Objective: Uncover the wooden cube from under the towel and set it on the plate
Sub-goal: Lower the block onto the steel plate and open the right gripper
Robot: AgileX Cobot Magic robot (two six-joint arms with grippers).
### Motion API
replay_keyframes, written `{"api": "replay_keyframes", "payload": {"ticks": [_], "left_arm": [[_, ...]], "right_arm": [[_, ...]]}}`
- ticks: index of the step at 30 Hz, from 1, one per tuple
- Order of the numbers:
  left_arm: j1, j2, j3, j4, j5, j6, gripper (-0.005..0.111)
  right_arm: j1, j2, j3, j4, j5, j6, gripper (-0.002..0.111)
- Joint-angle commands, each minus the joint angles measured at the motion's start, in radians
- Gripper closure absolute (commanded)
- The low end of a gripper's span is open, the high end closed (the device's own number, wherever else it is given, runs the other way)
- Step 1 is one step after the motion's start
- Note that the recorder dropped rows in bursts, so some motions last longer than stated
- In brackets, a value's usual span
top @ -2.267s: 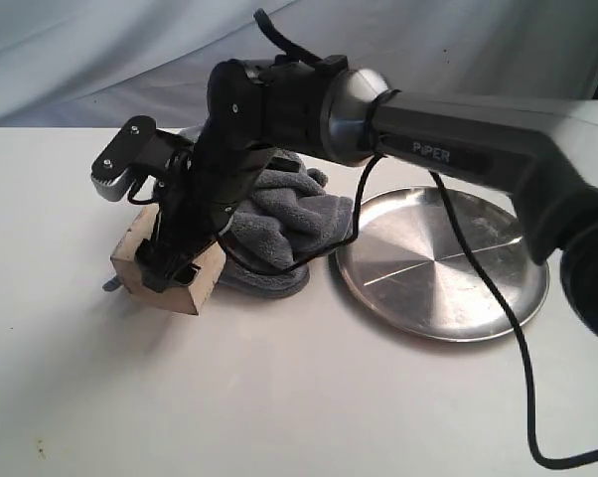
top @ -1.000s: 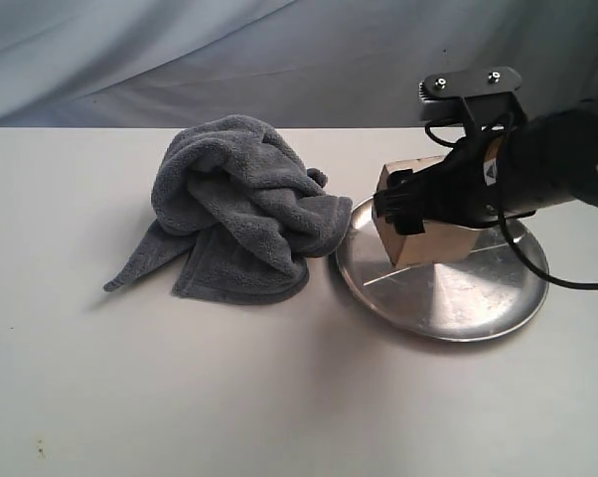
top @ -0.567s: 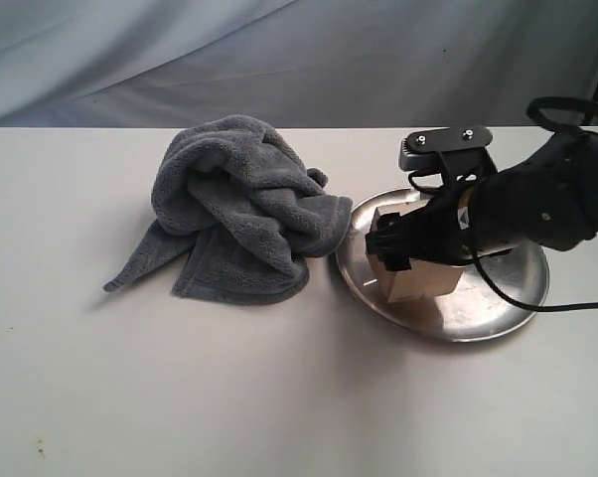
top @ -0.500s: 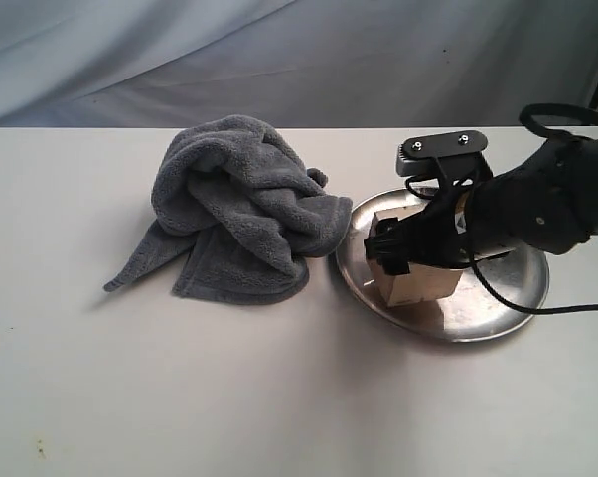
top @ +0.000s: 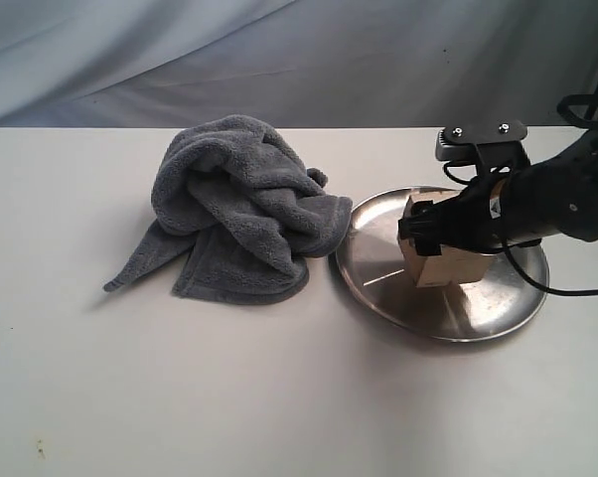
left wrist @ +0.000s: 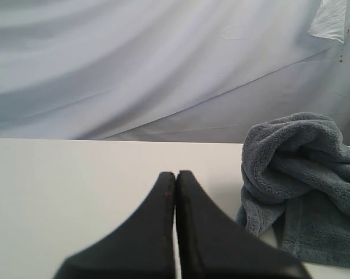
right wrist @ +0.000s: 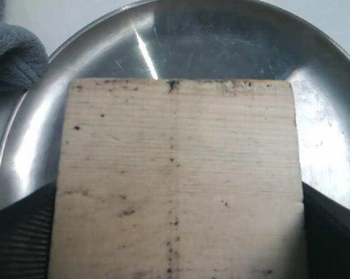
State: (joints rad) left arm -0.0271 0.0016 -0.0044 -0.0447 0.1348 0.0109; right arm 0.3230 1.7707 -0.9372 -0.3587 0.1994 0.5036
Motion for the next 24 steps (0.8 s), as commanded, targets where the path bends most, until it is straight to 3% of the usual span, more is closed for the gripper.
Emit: {"api": "replay_keyframes", "payload": {"ticks": [1,17,21,24], "left_arm": [[-0.001,-0.002,0.004,0.001,-0.002,-0.001,0.105],[-0.001,-0.002,0.004,0.001,-0.002,-0.003,0.105],[-0.001,-0.002,0.004,0.001,-0.002,0.000,0.105],[-0.001,-0.002,0.004,0.001,-0.002,0.000,0.105]], "right_arm": [[-0.007,-0.006,-0.002,-0.012,-0.035,-0.004,0.063],[-0.007,-0.006,-0.002,-0.027,-0.033,-0.111,0.062],[-0.007,0.001,-0.002,-0.027,-0.028,-0.131,0.047],[-0.001,0.006,-0.002,-0.023,-0.028,-0.131,0.043]]}}
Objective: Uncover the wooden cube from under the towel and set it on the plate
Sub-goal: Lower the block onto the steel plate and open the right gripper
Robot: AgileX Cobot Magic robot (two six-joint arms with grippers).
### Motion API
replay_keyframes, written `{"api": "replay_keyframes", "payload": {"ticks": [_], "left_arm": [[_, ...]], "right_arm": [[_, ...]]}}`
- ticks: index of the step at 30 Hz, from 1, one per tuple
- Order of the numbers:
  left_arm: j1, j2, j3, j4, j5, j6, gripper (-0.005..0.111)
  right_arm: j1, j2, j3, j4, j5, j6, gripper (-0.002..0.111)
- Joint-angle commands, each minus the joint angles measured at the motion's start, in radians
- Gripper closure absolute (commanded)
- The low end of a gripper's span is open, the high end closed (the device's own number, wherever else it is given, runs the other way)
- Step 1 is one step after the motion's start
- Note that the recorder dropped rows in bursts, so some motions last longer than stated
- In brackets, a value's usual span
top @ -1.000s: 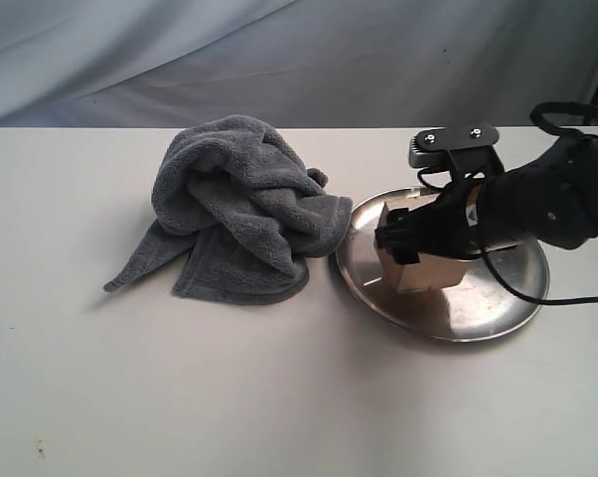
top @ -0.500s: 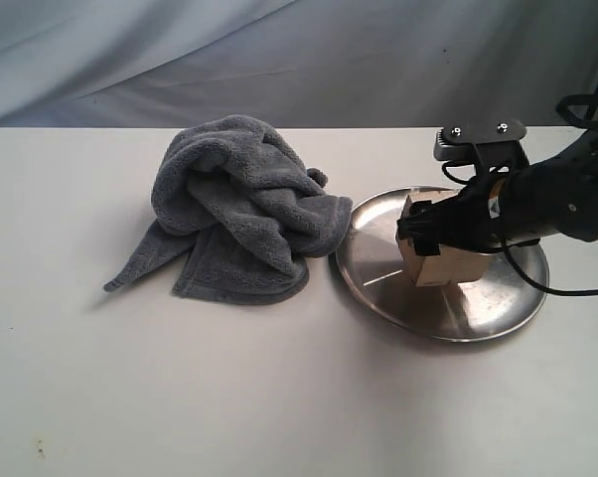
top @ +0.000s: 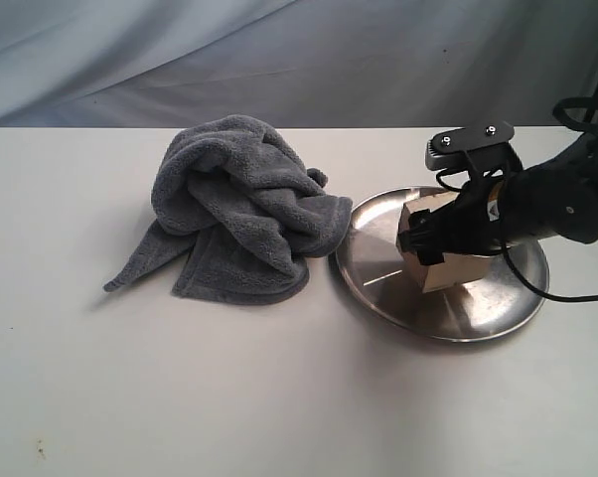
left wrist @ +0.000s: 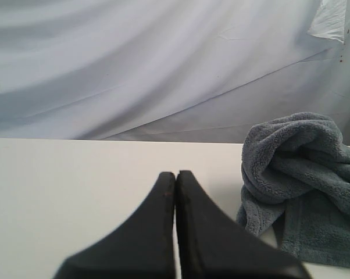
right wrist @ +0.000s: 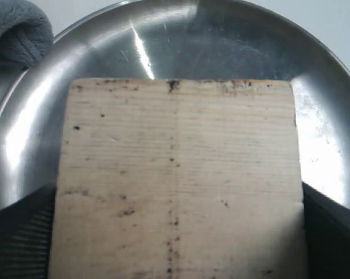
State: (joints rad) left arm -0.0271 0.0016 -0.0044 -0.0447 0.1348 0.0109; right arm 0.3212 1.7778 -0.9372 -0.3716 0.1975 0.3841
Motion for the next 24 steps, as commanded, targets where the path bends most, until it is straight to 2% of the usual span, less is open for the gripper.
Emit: {"api": "replay_keyframes", "payload": {"ticks": [1,15,24], "left_arm": [[-0.001,-0.002,0.004,0.001,-0.002,0.000,0.105],[-0.001,-0.002,0.004,0.001,-0.002,-0.002,0.105],[-0.001,-0.002,0.004,0.001,-0.002,-0.002,0.105]], "right_arm": [[0.006,-0.001,-0.002,-0.010,-0.026,-0.011,0.042],[0.017,0.030,0.022,0.015,-0.035,-0.011,0.042],[0.020,0.030,0.022,0.015,-0.058,-0.005,0.014]]}}
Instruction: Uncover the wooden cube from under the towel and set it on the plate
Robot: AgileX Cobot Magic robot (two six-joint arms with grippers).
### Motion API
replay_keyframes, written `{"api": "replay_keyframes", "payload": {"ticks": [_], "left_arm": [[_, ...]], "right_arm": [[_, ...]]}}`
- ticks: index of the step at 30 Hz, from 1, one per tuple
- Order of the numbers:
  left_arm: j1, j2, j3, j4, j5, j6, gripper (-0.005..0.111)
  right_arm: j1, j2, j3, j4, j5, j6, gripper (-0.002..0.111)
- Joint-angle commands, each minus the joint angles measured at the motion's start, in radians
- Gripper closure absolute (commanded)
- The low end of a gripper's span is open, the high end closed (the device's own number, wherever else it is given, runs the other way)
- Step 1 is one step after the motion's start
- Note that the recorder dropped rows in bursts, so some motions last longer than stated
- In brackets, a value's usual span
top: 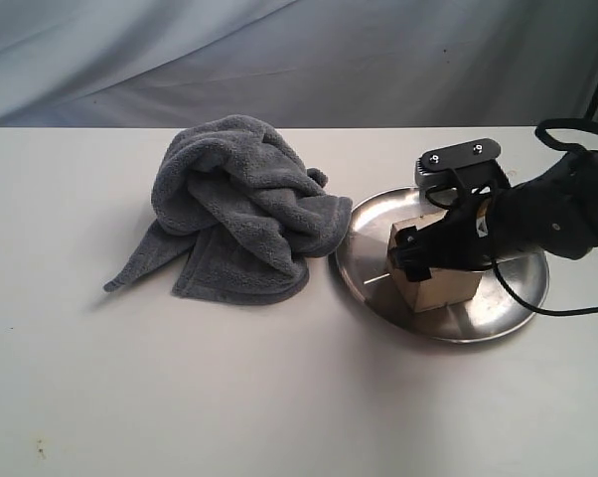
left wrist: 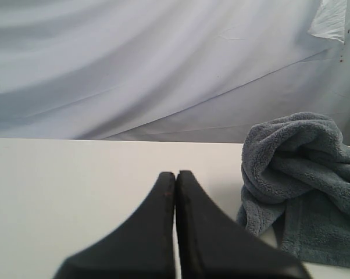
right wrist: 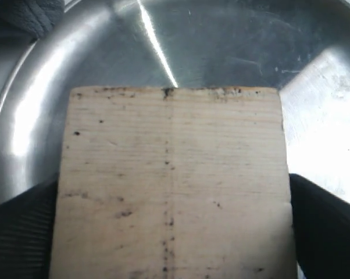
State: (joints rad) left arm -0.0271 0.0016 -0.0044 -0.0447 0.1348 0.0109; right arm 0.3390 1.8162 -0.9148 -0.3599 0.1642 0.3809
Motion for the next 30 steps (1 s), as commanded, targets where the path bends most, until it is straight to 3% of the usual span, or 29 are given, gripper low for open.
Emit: {"api": "replay_keyframes", "payload": {"ticks": [1,6,14,19,23,30], "left_arm": [[-0.001,-0.002,0.004,0.001,-0.002,-0.002,0.105],[-0.001,-0.002,0.004,0.001,-0.002,-0.002,0.105],[-0.001,-0.002,0.004,0.001,-0.002,-0.002,0.105],[-0.001,-0.002,0.004,0.001,-0.002,-0.002,0.105],[-0.001,-0.002,0.004,0.001,-0.002,-0.002,0.105],[-0.001,-0.002,0.004,0.001,-0.002,-0.002,0.105]], "right_arm": [[0.002,-0.008,0.000,0.004,-0.030,0.001,0.012],[0.002,-0.033,0.000,0.008,-0.048,0.001,0.003],[0.000,-0.240,0.000,0.057,-0.055,0.001,0.003],[0.000,-0.387,0.000,0.057,-0.031,0.001,0.010],[0.000,-0.469,0.000,0.057,0.011,0.001,0.025],[-0.012,-0.534,0.000,0.107,0.030,0.001,0.070]]}}
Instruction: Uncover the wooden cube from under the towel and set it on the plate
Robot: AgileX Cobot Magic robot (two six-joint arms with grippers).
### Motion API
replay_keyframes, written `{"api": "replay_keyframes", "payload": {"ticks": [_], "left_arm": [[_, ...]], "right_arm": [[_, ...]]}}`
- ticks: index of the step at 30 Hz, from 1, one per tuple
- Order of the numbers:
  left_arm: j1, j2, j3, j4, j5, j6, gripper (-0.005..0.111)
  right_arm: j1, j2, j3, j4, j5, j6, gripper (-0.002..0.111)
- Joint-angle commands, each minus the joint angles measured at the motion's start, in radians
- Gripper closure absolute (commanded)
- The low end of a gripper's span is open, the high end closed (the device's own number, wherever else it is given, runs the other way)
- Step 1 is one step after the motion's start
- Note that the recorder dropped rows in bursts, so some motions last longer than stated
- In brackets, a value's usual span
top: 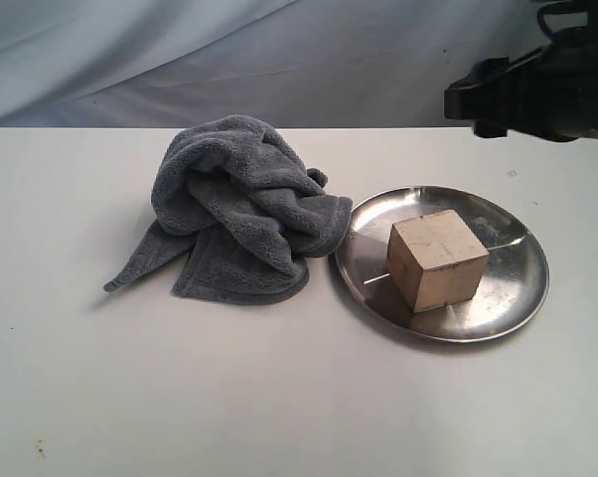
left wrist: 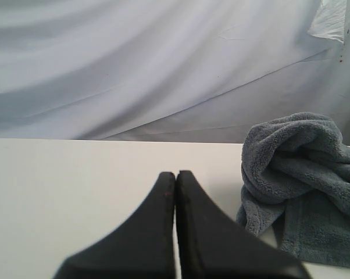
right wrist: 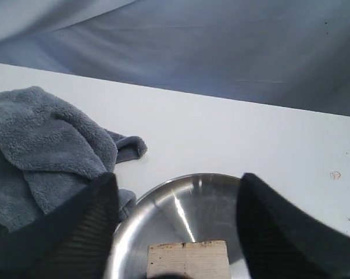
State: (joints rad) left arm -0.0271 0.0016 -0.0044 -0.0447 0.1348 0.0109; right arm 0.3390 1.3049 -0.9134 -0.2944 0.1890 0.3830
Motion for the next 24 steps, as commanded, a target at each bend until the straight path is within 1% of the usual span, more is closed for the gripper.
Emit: {"api": "replay_keyframes", "payload": {"ticks": [1,5,6,8,12,20,24], "left_arm": [[-0.001,-0.002,0.004,0.001,-0.002,-0.002,0.105],[-0.001,-0.002,0.004,0.001,-0.002,-0.002,0.105],[-0.001,-0.002,0.004,0.001,-0.002,-0.002,0.105],[-0.001,-0.002,0.004,0.001,-0.002,-0.002,0.105],[-0.001,-0.002,0.004,0.001,-0.002,-0.002,0.105],[-0.001,-0.002,0.004,0.001,-0.002,-0.002,0.105],[-0.001,-0.002,0.004,0.001,-0.002,-0.002,0.105]], "right_arm": [[-0.024,-0.025,-0.001,0.057,-0.003,-0.001,0.079],[-0.048,-0.033,0.001,0.060,-0.015,-0.039,0.103],[-0.053,-0.042,0.005,0.065,-0.019,-0.059,0.108],[-0.076,-0.069,0.019,0.079,-0.056,-0.117,0.108],[-0.144,-0.165,0.058,0.167,-0.134,-0.258,0.108],[-0.297,-0.403,0.215,0.301,-0.216,-0.292,0.108],[-0.330,-0.523,0.298,0.403,-0.291,-0.394,0.108]]}}
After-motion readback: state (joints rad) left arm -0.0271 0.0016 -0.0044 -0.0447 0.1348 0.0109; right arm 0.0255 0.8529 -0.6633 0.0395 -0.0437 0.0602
